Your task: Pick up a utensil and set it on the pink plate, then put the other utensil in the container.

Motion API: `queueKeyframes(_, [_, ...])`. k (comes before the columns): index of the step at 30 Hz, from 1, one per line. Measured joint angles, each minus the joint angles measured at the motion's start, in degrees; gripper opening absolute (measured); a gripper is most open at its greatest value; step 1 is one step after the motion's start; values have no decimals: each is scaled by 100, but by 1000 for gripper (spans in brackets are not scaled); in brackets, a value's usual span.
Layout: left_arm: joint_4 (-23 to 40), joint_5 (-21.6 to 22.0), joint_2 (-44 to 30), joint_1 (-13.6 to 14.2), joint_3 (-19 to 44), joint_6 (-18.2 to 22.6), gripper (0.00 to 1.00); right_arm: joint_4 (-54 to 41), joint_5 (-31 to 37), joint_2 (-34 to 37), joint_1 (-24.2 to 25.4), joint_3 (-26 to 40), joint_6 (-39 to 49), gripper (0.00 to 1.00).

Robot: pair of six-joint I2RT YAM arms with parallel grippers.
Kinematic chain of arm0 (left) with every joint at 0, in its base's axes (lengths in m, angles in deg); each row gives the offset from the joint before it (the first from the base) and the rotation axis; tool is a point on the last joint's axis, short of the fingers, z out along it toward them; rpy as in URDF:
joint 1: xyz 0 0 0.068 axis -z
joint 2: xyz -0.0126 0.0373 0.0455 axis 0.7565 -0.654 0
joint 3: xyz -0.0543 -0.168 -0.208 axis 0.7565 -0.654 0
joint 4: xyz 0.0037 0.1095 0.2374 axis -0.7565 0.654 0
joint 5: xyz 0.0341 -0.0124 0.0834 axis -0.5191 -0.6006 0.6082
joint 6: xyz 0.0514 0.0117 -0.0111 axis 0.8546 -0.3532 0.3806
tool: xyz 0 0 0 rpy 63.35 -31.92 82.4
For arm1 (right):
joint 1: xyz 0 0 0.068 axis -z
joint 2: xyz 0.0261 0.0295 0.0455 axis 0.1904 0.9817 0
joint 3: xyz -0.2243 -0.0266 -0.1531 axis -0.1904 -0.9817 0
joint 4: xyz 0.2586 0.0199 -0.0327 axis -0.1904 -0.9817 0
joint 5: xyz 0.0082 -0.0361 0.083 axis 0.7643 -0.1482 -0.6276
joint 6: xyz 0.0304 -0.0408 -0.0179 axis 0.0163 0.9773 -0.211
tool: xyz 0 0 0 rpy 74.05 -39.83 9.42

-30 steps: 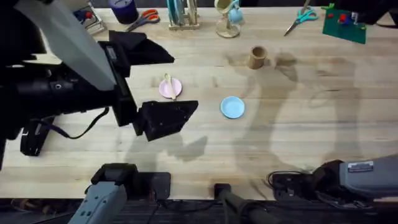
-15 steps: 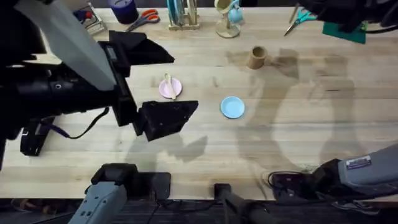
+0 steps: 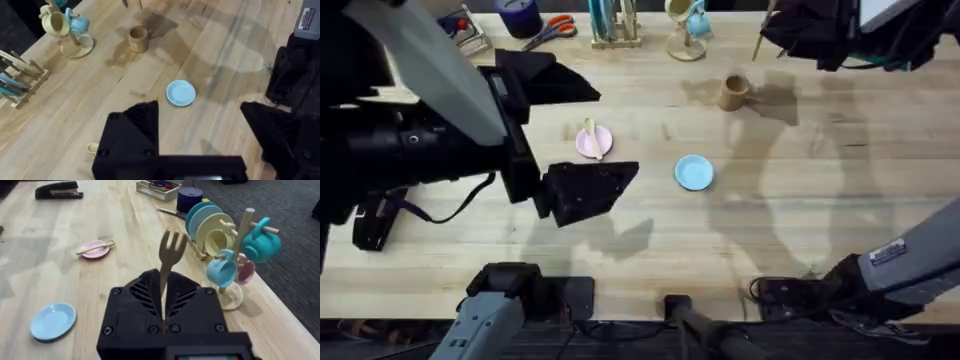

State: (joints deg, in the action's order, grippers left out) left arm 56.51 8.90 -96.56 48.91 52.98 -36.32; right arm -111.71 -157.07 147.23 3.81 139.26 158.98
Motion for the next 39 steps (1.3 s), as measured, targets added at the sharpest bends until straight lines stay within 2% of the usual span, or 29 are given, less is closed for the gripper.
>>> queueKeyframes(11, [0,-1,0,0,0,0,990,635,2,686,-101,0,97,31])
queueKeyframes(29, [0,0,0,0,0,2,990,678,-64,1656,-114,0,404,31])
queueKeyframes(36, [0,0,0,0,0,2,992,680,-84,1746,-114,0,450,33])
queueKeyframes(37, [0,-1,0,0,0,2,991,677,-86,1746,-114,0,451,60])
queueKeyframes(39, [0,-2,0,0,0,0,991,677,-88,1746,-114,0,459,193])
